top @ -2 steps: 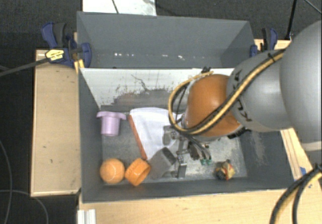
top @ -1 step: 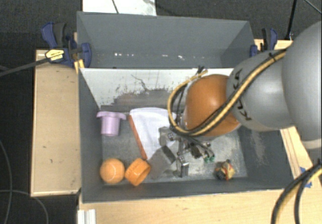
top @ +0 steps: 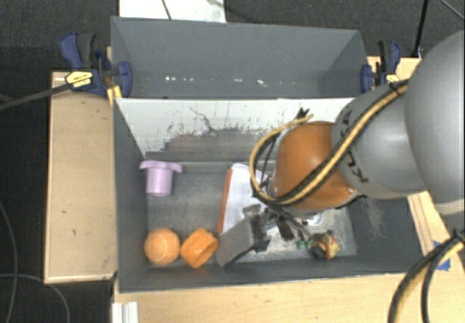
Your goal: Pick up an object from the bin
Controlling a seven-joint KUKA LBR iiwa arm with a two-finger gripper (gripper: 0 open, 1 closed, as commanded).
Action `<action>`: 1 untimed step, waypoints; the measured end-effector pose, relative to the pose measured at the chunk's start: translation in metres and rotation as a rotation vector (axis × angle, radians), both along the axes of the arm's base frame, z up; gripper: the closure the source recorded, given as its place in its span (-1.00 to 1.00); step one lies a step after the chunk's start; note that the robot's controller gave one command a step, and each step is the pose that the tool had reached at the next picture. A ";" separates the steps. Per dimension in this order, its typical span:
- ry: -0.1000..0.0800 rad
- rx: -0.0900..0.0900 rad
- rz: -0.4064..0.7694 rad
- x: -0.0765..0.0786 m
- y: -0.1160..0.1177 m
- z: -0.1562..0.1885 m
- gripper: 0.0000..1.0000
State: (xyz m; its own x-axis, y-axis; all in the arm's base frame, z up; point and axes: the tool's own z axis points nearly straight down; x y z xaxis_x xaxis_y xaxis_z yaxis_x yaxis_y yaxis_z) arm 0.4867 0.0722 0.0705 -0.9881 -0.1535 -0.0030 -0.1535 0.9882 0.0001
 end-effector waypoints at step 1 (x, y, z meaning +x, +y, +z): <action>0.000 0.000 -0.001 0.000 0.000 0.000 1.00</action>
Offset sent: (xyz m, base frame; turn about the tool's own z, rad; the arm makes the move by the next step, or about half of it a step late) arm 0.0246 -0.0066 0.2437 -0.0360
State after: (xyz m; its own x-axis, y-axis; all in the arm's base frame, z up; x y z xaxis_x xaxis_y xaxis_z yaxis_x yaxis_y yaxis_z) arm 0.4867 0.0722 0.0705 -0.9883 -0.1523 -0.0029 -0.1523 0.9883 0.0001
